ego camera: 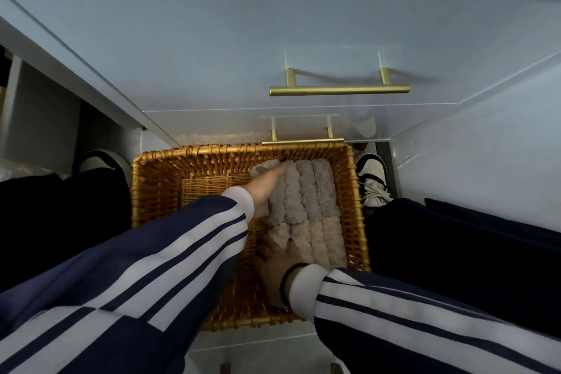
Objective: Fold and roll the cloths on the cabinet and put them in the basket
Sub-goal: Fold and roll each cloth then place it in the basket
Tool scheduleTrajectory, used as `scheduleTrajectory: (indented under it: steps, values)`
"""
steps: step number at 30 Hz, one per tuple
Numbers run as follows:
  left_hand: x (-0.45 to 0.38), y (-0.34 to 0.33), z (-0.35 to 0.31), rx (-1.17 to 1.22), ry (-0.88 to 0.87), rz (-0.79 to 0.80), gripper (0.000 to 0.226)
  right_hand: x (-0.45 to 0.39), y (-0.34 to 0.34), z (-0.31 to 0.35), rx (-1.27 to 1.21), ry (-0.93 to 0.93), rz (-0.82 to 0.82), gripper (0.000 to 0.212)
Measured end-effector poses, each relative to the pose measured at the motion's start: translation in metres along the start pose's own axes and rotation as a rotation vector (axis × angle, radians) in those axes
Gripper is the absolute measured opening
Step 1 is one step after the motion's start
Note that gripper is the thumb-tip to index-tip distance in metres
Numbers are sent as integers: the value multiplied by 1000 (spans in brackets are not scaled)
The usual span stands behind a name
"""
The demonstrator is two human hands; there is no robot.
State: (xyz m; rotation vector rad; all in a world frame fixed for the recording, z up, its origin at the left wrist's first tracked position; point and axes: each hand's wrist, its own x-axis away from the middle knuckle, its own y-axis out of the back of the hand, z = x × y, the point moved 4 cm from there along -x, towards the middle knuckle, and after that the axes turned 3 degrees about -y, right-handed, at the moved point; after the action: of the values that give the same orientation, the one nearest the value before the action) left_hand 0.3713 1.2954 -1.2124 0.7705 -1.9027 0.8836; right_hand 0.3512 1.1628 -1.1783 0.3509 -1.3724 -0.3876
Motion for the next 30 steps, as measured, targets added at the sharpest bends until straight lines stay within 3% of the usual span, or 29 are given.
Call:
scheduleTrajectory:
  steps: [2, 4, 7, 11, 14, 17, 23, 30]
  values:
    - [28, -4, -14, -12, -20, 3, 61, 4, 6, -2, 26, -3, 12, 73]
    - [36, 3, -15, -43, -22, 29, 44, 11, 16, -6, 44, 11, 27, 68]
    - [51, 15, -17, -129, -24, 30, 42, 32, 36, -18, 105, -9, 91, 71]
    - [70, 21, -21, -234, -30, -32, 55, 63, 65, -45, 192, -103, 124, 44]
    - [90, 15, -24, -296, -39, -53, 46, 91, 88, -61, 179, -182, 113, 39]
    - [112, 6, -35, -396, -77, -77, 50, 123, 117, -66, 162, -238, 26, 40]
    - [171, -23, -74, -579, -202, -105, 31, 188, 156, -59, -36, -246, -141, 52]
    - [255, -35, -114, -687, -373, -161, 39, 250, 192, -43, -154, -197, -356, 49]
